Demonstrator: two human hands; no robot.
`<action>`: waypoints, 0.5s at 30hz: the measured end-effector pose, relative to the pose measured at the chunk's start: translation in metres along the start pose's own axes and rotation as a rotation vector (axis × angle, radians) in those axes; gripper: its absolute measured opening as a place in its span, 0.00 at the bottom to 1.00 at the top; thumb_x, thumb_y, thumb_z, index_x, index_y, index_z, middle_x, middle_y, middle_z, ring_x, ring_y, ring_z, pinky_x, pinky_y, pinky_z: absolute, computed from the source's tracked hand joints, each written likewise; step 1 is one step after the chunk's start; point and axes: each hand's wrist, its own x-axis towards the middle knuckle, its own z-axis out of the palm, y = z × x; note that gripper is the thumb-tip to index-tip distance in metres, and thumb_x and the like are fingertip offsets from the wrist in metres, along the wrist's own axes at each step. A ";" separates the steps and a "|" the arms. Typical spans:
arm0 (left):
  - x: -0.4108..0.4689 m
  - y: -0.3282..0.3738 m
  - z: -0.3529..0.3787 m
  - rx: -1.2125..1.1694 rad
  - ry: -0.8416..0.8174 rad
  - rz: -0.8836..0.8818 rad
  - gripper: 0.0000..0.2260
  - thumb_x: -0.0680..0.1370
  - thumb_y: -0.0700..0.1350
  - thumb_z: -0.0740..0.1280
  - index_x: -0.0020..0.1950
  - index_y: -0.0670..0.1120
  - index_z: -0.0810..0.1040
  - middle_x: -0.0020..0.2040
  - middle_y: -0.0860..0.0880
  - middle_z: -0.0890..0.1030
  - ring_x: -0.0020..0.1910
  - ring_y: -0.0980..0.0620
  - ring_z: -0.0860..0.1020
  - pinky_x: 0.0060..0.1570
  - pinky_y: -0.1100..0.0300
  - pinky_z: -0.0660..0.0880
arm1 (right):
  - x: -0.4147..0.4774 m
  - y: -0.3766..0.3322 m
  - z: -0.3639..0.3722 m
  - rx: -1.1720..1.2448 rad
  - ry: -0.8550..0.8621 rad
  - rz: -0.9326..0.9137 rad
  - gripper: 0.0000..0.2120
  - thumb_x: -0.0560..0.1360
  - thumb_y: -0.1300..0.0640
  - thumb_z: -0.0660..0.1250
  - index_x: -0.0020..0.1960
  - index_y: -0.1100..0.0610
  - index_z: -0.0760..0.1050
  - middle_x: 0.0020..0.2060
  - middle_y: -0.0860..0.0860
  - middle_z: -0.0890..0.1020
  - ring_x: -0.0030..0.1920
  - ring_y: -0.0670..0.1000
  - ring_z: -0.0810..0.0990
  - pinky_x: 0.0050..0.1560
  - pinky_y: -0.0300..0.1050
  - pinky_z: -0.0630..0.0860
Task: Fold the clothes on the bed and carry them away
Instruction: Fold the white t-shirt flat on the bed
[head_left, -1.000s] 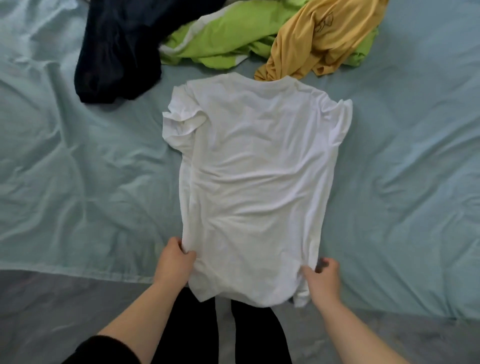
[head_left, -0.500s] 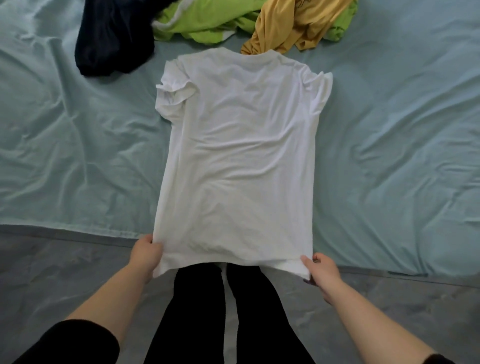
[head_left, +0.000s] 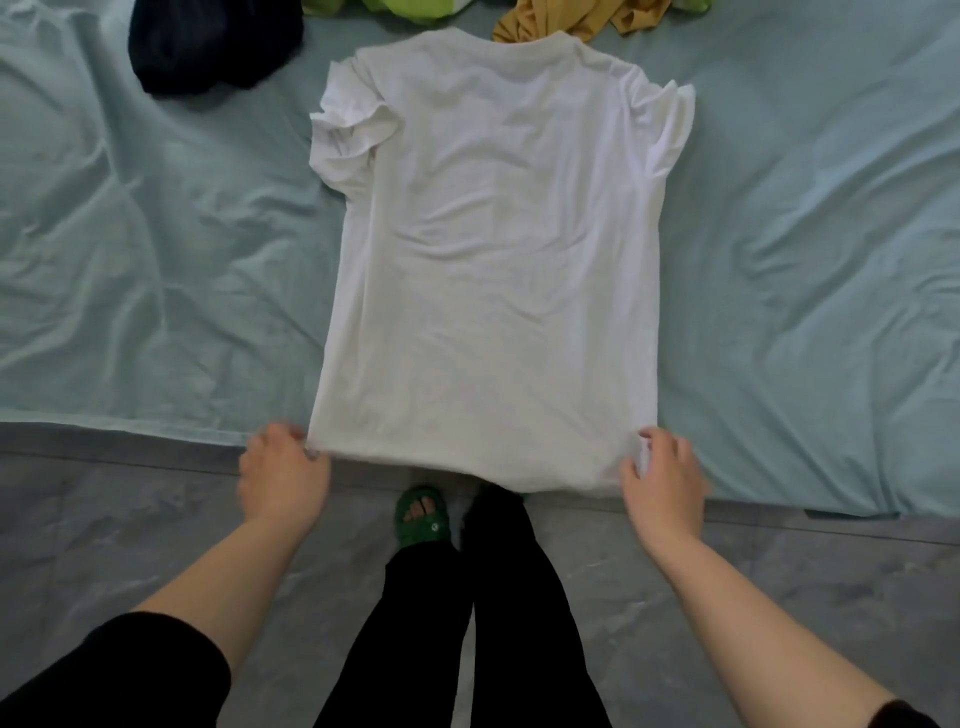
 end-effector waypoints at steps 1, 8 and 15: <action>-0.003 0.016 0.003 0.020 0.029 0.132 0.20 0.73 0.46 0.70 0.62 0.43 0.72 0.62 0.37 0.72 0.61 0.36 0.71 0.59 0.44 0.70 | 0.003 -0.016 0.002 -0.006 0.014 -0.109 0.20 0.71 0.60 0.69 0.63 0.60 0.74 0.58 0.60 0.77 0.58 0.63 0.76 0.57 0.55 0.71; 0.005 0.110 0.048 0.342 -0.217 0.589 0.55 0.66 0.73 0.65 0.71 0.62 0.24 0.75 0.49 0.26 0.74 0.40 0.29 0.69 0.32 0.39 | 0.045 -0.111 0.040 -0.266 -0.277 -0.422 0.50 0.70 0.29 0.59 0.76 0.45 0.30 0.76 0.50 0.30 0.76 0.55 0.32 0.73 0.61 0.34; 0.020 0.124 0.028 0.592 -0.441 0.586 0.61 0.67 0.58 0.76 0.72 0.58 0.24 0.74 0.45 0.25 0.75 0.36 0.34 0.67 0.28 0.56 | 0.059 -0.128 0.036 -0.540 -0.593 -0.371 0.69 0.61 0.31 0.73 0.66 0.50 0.15 0.66 0.56 0.17 0.73 0.62 0.25 0.69 0.71 0.34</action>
